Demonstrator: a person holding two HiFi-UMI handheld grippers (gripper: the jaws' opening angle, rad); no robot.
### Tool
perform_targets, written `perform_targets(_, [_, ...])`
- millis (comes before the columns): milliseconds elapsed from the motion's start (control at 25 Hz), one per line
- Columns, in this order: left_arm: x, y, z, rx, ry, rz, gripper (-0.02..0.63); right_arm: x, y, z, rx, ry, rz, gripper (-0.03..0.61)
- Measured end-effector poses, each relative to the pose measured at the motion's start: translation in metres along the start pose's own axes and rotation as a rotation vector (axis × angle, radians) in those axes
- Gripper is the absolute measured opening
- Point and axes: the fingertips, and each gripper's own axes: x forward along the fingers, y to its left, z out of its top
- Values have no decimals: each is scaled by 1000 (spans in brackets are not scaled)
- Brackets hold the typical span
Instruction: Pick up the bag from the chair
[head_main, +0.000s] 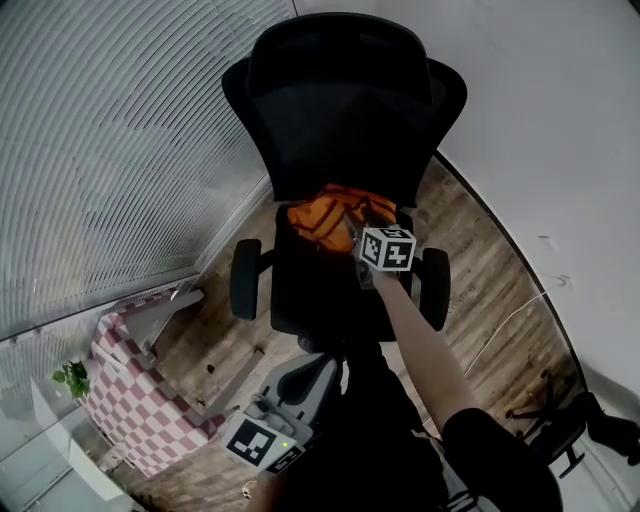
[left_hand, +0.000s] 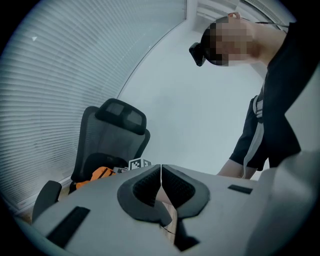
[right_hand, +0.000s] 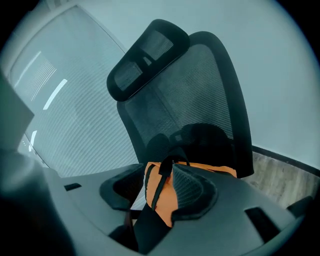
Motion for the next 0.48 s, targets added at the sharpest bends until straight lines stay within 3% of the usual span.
perform_targets(480, [-6,11,2,-25,2,37,34,30,-17,4,72,-20,-67,182])
